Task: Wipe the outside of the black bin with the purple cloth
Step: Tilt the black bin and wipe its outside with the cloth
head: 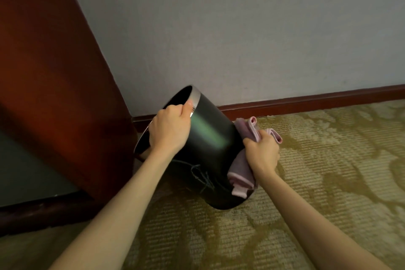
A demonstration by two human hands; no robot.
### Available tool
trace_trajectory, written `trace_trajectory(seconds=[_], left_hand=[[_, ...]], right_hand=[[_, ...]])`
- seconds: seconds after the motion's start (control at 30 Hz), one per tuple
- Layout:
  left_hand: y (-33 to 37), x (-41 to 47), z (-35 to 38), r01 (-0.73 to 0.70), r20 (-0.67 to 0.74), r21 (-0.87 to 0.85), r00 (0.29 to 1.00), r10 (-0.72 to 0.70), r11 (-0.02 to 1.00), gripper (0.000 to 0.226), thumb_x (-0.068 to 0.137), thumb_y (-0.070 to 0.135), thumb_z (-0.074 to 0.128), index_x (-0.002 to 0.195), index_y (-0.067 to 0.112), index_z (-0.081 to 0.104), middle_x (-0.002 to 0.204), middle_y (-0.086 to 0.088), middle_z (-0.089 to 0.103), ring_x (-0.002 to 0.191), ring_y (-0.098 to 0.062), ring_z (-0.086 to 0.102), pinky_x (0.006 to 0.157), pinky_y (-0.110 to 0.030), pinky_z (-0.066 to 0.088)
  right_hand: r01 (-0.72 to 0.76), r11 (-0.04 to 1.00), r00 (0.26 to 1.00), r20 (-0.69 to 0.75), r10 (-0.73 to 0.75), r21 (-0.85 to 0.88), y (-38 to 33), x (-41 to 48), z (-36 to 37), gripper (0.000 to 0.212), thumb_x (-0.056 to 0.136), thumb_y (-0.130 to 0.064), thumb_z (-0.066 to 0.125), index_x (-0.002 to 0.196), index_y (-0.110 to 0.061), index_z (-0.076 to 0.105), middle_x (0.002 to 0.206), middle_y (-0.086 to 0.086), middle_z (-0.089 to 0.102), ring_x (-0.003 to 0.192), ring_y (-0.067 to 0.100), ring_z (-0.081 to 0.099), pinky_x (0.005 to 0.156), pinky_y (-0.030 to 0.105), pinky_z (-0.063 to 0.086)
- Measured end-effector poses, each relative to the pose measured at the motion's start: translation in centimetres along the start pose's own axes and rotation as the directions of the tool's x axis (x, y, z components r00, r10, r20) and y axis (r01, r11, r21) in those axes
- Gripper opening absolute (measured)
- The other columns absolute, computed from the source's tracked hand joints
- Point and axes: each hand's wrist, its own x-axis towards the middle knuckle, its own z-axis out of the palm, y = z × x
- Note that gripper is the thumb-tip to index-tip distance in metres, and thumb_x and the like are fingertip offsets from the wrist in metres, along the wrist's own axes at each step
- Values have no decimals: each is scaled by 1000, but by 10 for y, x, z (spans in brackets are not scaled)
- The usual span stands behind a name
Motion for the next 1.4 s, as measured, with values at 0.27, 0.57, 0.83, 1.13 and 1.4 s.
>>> trace_trajectory(seconds=[0.27, 0.57, 0.83, 1.13, 1.4], left_hand=[[4, -7, 2, 2, -29, 9, 1000, -2, 1000, 51, 94, 51, 30, 70, 16, 58, 88, -19, 65, 86, -43, 57, 64, -38, 31], [-7, -1, -4, 9, 0, -7, 1000, -9, 1000, 52, 95, 49, 31, 58, 16, 45, 69, -6, 54, 68, -30, 47, 62, -36, 31], [-25, -8, -14, 41, -37, -45, 998, -43, 998, 56, 95, 50, 33, 50, 18, 41, 55, 3, 44, 61, -25, 44, 60, -34, 29], [-6, -23, -8, -101, -30, -12, 994, 101, 995, 55, 95, 49, 30, 53, 17, 43, 52, 2, 48, 51, -18, 47, 51, -31, 30], [39, -49, 3, -353, 95, -119, 926, 364, 928, 22, 89, 28, 46, 68, 25, 45, 49, 7, 43, 46, -10, 44, 46, -29, 26]], right_hand=[[251, 953, 943, 182, -280, 170, -96, 3, 17, 27, 75, -23, 61, 101, -24, 67, 83, 0, 58, 80, 25, 56, 70, 28, 39], [323, 946, 919, 251, -305, -31, -83, 37, 27, 24, 74, -23, 59, 96, -23, 67, 95, 12, 65, 91, 40, 59, 72, 34, 40], [167, 938, 949, 306, -70, -303, 12, 57, 3, 30, 76, -26, 60, 104, -23, 66, 99, 12, 63, 96, 39, 60, 76, 39, 45], [50, 975, 973, 233, 2, -218, 71, 51, -30, 7, 74, -19, 65, 81, -20, 65, 66, -4, 53, 67, 22, 50, 61, 29, 34], [-67, 993, 984, 161, 82, -95, 99, 45, -67, 12, 73, -20, 65, 83, -27, 60, 73, 1, 62, 66, 18, 57, 62, 33, 44]])
